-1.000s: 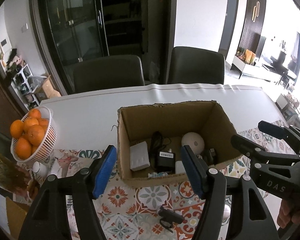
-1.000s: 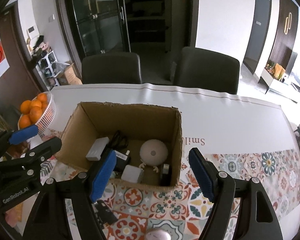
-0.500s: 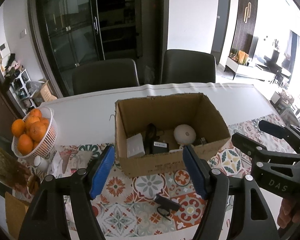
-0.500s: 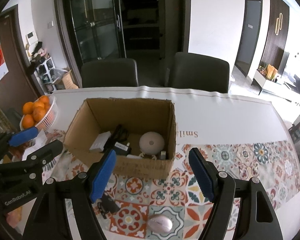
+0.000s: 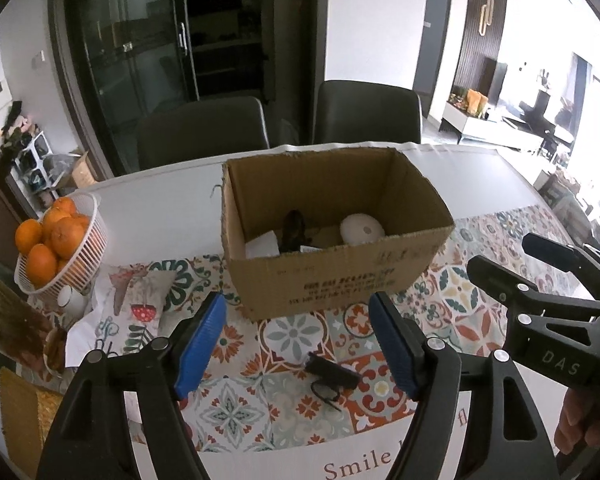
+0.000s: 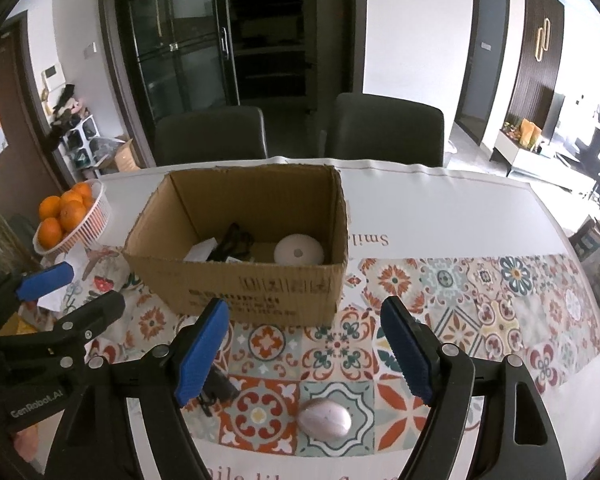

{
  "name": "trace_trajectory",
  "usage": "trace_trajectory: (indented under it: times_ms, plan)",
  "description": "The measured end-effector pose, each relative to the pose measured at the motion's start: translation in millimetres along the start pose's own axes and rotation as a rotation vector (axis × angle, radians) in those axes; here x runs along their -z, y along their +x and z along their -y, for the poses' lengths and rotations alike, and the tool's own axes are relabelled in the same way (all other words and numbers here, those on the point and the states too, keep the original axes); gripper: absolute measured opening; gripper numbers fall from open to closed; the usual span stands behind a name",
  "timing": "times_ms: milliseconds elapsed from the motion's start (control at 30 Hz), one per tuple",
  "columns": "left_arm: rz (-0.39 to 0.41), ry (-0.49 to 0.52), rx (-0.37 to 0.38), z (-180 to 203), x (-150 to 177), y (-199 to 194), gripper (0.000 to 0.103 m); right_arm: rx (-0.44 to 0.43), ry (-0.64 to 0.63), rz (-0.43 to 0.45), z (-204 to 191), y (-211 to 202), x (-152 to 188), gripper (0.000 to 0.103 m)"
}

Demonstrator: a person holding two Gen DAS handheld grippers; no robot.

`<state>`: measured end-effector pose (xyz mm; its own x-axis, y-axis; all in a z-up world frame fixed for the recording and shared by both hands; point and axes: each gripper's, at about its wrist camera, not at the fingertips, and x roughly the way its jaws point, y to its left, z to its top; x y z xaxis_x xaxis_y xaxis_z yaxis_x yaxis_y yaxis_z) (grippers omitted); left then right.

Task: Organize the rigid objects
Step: 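Move both tools back toward the black flashlight and silver egg, then grasp the black flashlight with the left tool while the right tool grasps the silver egg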

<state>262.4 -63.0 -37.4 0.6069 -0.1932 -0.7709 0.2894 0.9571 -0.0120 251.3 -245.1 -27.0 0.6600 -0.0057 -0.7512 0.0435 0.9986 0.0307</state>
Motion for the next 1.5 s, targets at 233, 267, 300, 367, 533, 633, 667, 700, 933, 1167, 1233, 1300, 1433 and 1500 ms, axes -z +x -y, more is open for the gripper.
trace_trajectory:
  times_ms: [233, 267, 300, 367, 533, 633, 667, 700, 933, 1167, 1233, 1300, 1433, 1500]
  plan:
    - [-0.018, 0.036, 0.023, 6.3, 16.7, 3.7, 0.077, 0.01, 0.034, 0.01, 1.3, -2.9, 19.3, 0.079]
    - [-0.021, 0.046, 0.03, 7.6, 19.3, 4.5, 0.077, 0.01, 0.041, 0.013, 1.8, -3.6, 23.1, 0.08]
    - [-0.026, 0.055, 0.033, 8.8, 21.4, 5.5, 0.078, 0.009, 0.046, 0.016, 1.8, -4.1, 26.2, 0.08]
    - [-0.032, 0.069, 0.037, 9.9, 25.1, 7.5, 0.078, 0.005, 0.056, 0.016, 2.1, -4.3, 32.9, 0.08]
    - [-0.057, 0.094, 0.053, 12.9, 36.1, 14.3, 0.079, 0.016, 0.085, 0.011, 3.0, -2.3, 48.3, 0.08]
    - [-0.072, 0.106, 0.069, 15.6, 43.7, 19.2, 0.079, 0.022, 0.11, 0.008, 5.3, -0.4, 59.2, 0.081]
    - [-0.077, 0.111, 0.073, 16.3, 46.0, 20.7, 0.079, 0.026, 0.117, 0.007, 5.5, 0.4, 63.0, 0.081]
    - [-0.081, 0.118, 0.08, 17.4, 49.0, 22.6, 0.079, 0.034, 0.12, 0.008, 5.6, 1.0, 67.1, 0.081]
    - [-0.077, 0.161, 0.096, 23.0, 62.4, 29.3, 0.08, 0.041, 0.158, 0.009, 9.2, 4.7, 89.1, 0.083]
    - [-0.028, 0.194, 0.108, 25.3, 78.3, 33.0, 0.083, 0.059, 0.177, 0.034, 8.9, 6.1, 108.0, 0.087]
    - [-0.012, 0.209, 0.106, 25.1, 83.0, 34.2, 0.083, 0.068, 0.184, 0.047, 7.8, 6.1, 113.7, 0.088]
    - [0.01, 0.23, 0.103, 25.2, 88.0, 34.5, 0.086, 0.076, 0.188, 0.057, 6.5, 6.9, 119.4, 0.088]
    - [0.038, 0.256, 0.109, 24.4, 95.7, 40.8, 0.088, 0.099, 0.188, 0.067, 2.3, 11.1, 130.8, 0.09]
    - [0.045, 0.266, 0.114, 23.5, 99.2, 46.5, 0.089, 0.106, 0.2, 0.062, 1.7, 15.7, 136.5, 0.09]
